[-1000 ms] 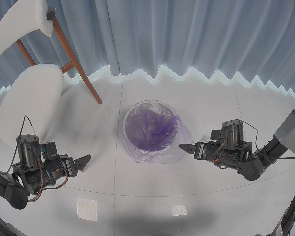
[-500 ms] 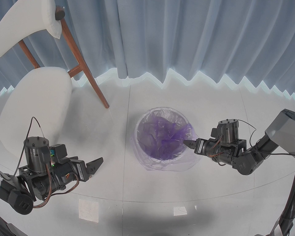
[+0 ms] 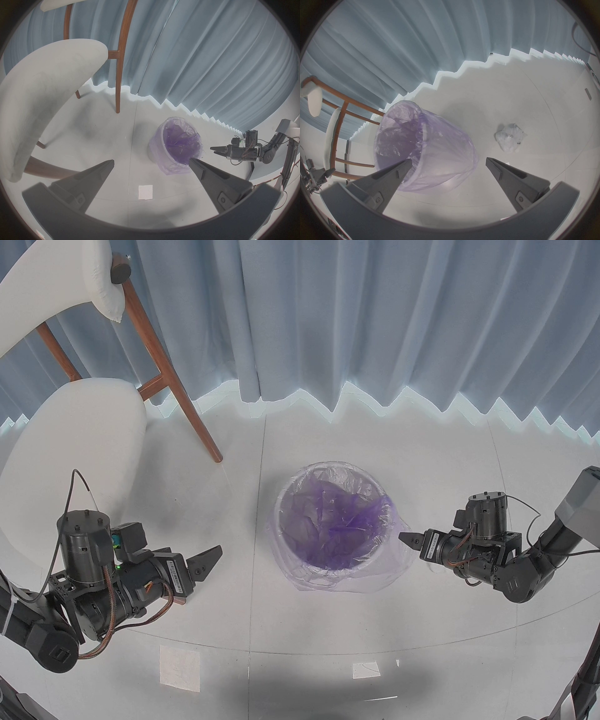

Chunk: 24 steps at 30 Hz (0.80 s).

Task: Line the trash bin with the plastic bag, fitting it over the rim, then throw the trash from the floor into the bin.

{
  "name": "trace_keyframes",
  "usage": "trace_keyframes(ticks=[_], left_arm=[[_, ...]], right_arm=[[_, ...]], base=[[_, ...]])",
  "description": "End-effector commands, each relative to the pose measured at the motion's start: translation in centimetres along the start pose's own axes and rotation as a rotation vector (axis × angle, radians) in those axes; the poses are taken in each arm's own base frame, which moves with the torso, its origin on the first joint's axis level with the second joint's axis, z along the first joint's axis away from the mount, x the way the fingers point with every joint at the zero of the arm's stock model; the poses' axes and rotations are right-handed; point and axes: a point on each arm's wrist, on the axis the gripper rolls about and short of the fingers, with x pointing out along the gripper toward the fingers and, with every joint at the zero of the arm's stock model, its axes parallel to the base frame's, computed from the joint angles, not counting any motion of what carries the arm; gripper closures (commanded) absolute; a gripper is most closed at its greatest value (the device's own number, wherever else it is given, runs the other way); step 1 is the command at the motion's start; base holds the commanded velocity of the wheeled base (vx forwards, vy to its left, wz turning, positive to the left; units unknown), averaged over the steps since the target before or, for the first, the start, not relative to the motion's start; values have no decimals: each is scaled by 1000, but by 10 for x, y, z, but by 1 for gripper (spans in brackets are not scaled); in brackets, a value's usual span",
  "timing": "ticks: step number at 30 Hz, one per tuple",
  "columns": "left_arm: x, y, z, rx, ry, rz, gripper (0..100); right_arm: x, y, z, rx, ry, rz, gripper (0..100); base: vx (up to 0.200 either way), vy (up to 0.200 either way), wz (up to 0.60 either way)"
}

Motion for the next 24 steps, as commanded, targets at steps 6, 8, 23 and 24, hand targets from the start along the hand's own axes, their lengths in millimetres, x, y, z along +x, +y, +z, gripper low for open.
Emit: trace_keyframes(ticks=[6,8,23,24], left_arm=[[4,1,-4,68,15,13,0],[3,1,-4,66,13,14,0],[5,3,0,64,-8,53,0],[5,2,0,66,-10,55,0]], right_arm=[[-9,12,-18,-27,34,43,0],[-10,17,-21,-34,37,59,0],[-4,38,-38,-74,79,112,0],[-3,38,-37,-73,73,114,0]], base=[[0,-67,0],[0,0,0],[120,0,0],[200,0,0]])
